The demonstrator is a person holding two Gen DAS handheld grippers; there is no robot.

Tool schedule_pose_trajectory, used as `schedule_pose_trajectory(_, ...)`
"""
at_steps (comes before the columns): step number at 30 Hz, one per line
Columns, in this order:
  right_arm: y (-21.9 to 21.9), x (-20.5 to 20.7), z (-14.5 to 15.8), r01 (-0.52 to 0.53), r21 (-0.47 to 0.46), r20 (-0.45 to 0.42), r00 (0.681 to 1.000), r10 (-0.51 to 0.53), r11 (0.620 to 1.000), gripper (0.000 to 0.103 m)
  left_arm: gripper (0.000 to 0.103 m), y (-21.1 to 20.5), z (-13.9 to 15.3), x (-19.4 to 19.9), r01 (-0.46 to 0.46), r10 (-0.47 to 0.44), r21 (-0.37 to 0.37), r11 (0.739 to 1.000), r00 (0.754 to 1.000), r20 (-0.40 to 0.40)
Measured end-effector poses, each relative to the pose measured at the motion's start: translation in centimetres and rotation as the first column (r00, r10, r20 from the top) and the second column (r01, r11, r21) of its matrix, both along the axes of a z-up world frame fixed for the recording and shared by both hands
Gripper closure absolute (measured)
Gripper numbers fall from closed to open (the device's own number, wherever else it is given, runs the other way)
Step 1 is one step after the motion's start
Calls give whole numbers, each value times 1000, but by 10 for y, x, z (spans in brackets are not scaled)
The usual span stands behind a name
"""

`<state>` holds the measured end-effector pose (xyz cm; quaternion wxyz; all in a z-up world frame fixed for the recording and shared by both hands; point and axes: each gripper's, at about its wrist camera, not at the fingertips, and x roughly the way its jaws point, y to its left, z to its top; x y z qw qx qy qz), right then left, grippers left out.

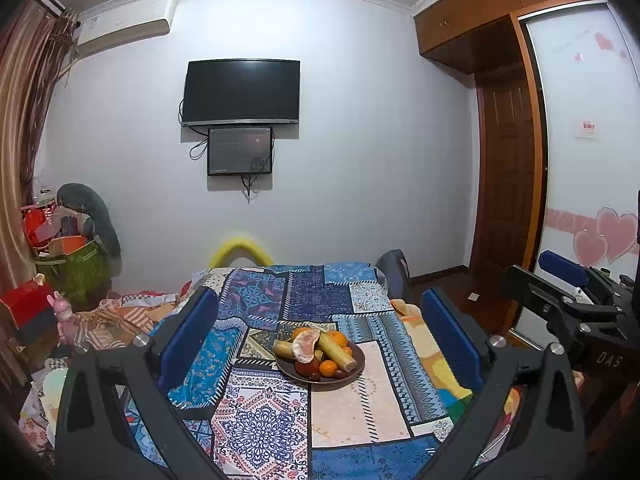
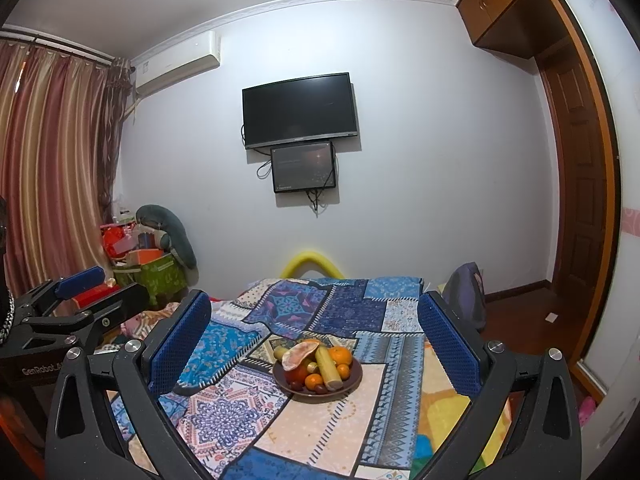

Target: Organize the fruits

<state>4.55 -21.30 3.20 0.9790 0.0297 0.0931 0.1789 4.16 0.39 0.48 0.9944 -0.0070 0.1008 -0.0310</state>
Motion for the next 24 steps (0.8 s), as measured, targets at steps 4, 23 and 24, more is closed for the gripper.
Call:
schedule_pose_trajectory(4,0,0,0,0,-1,1,1000,0,1000,0,0,0,1,0,9,-9,-1,1000,1000,-4)
schedule_pose_trajectory(23,0,3,-2,-2,-9,-3,1000,2,1000,0,0,3,3,0,21,-21,-1,1000,1000,-7)
schedule_pose_trajectory(24,0,4,-2,-1,-11,-5,1000,1,1000,0,0,4,2,1,22,-22,-2,1000,1000,-10)
